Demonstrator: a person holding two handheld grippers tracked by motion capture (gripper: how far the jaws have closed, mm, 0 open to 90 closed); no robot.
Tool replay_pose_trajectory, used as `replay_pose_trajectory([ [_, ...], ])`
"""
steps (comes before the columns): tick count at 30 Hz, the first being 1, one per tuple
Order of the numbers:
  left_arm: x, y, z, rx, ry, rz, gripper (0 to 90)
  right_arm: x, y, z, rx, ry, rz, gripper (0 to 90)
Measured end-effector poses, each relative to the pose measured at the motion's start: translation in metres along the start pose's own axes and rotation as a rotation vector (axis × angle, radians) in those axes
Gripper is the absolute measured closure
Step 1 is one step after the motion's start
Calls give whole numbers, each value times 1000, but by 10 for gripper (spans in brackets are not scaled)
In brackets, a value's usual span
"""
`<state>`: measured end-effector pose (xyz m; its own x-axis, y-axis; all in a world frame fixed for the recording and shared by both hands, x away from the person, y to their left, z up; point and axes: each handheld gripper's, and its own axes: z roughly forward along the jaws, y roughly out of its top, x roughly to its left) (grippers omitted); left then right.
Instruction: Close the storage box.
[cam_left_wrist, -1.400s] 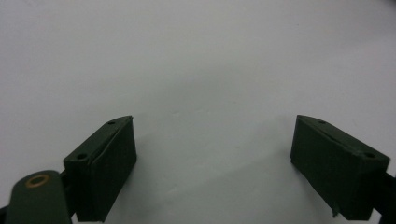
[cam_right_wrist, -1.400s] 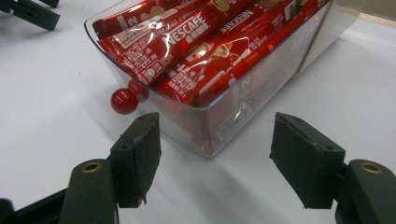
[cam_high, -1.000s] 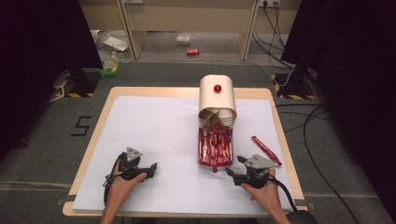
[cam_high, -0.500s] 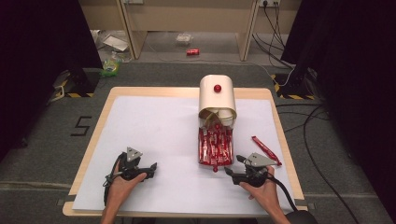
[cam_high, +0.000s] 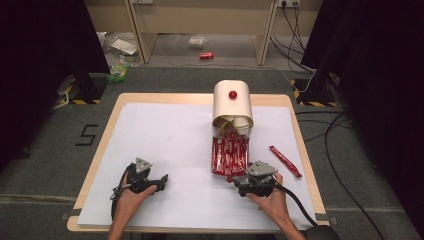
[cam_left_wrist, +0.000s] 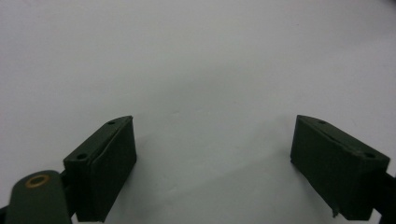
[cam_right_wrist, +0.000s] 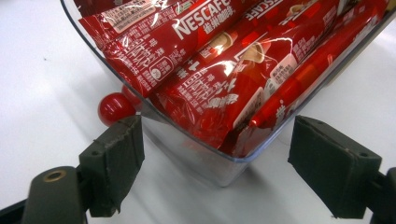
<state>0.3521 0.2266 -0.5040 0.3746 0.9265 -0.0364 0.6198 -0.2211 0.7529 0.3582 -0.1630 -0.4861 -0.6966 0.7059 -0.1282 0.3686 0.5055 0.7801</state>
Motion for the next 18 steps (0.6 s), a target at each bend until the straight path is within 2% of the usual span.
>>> replay_pose_trajectory([
  [12,0,0,0,1,1,1,134,-3,2,-2,-21,4,35,222],
  [15,0,0,0,0,0,0,134,-6,2,-3,-42,-6,36,239],
  [18,0,0,0,1,1,0,134,-9,3,-3,-66,-6,61,256],
])
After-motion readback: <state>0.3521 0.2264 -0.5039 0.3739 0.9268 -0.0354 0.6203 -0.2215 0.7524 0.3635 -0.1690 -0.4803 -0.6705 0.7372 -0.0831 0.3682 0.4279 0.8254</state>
